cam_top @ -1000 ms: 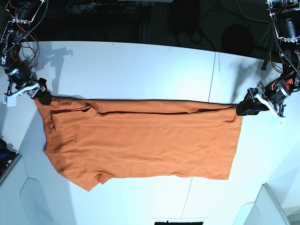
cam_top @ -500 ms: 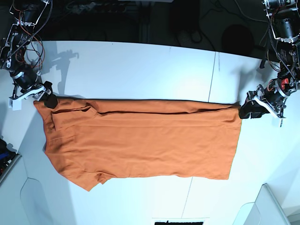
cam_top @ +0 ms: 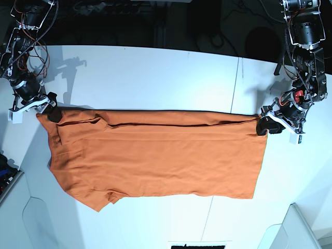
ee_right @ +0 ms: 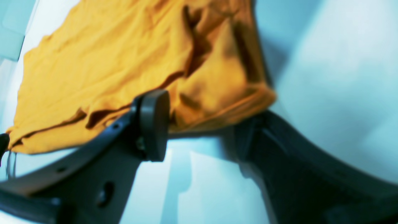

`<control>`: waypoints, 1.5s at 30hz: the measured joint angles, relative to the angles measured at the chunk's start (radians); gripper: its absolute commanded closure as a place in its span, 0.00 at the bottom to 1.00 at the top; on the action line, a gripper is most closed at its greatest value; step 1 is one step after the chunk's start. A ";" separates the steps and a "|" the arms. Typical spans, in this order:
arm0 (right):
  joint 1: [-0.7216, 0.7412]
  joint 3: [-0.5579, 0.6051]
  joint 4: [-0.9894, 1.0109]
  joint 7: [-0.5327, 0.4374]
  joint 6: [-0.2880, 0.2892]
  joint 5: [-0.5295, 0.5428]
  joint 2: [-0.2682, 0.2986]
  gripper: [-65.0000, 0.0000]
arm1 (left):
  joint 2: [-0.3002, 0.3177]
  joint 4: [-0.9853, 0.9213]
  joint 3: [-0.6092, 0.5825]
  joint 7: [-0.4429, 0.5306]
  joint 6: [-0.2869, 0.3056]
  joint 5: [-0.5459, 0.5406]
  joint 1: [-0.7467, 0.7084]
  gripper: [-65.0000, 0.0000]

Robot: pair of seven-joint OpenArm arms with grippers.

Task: Layout the t-shirt on the table in an organized manner, then fold the t-shirt properly
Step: 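Lay the folded edge down, then open both grippers and withdraw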

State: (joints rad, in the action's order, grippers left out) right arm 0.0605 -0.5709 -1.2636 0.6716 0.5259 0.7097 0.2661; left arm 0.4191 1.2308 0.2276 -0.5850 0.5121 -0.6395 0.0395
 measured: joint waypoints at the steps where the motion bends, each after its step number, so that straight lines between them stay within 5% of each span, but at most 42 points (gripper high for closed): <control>1: 0.000 0.000 0.000 -0.003 -0.003 0.000 0.000 0.50 | 0.000 0.001 -0.027 0.013 0.000 0.012 0.002 0.36; 5: 0.000 0.000 0.000 -0.003 -0.003 0.000 0.000 0.63 | 0.005 0.006 -0.106 0.042 -0.003 0.048 0.008 0.46; 9: 0.000 0.000 0.000 -0.002 -0.006 -0.001 0.000 0.82 | 0.005 0.006 -0.115 0.034 -0.003 0.049 0.006 0.98; 10: 0.000 0.000 0.000 -0.002 -0.006 -0.001 0.000 0.87 | 0.004 0.006 -0.115 0.035 -0.003 0.050 0.005 1.00; 12: 0.000 0.000 0.000 -0.002 -0.006 0.000 0.000 1.00 | 0.004 0.006 -0.115 0.035 -0.002 0.060 0.006 1.00; 17: 0.000 -0.010 0.001 0.011 0.012 0.000 0.000 1.00 | 0.005 0.020 -0.115 0.002 -0.002 0.064 0.006 1.00; 24: -0.025 -0.117 -0.006 0.160 0.037 0.095 0.011 1.00 | 0.004 0.167 -0.088 -0.084 -0.002 0.069 -0.095 1.00; 32: -0.151 -0.126 -0.013 0.170 0.049 0.140 0.090 1.00 | 0.001 0.329 0.003 -0.110 0.004 0.063 -0.272 1.00; 37: -0.230 -0.129 -0.016 0.162 0.055 0.168 0.147 1.00 | 0.002 0.390 0.010 -0.128 0.082 0.035 -0.355 1.00; 45: -0.315 -0.138 -0.060 0.165 0.055 0.188 0.166 1.00 | 0.002 0.440 0.010 -0.190 0.087 -0.043 -0.406 1.00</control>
State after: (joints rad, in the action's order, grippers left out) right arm -0.2550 -0.7090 -1.3239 0.8368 0.5808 0.8974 0.4324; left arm 0.4206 1.6707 0.2371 -0.7753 0.5995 -0.6823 -0.3664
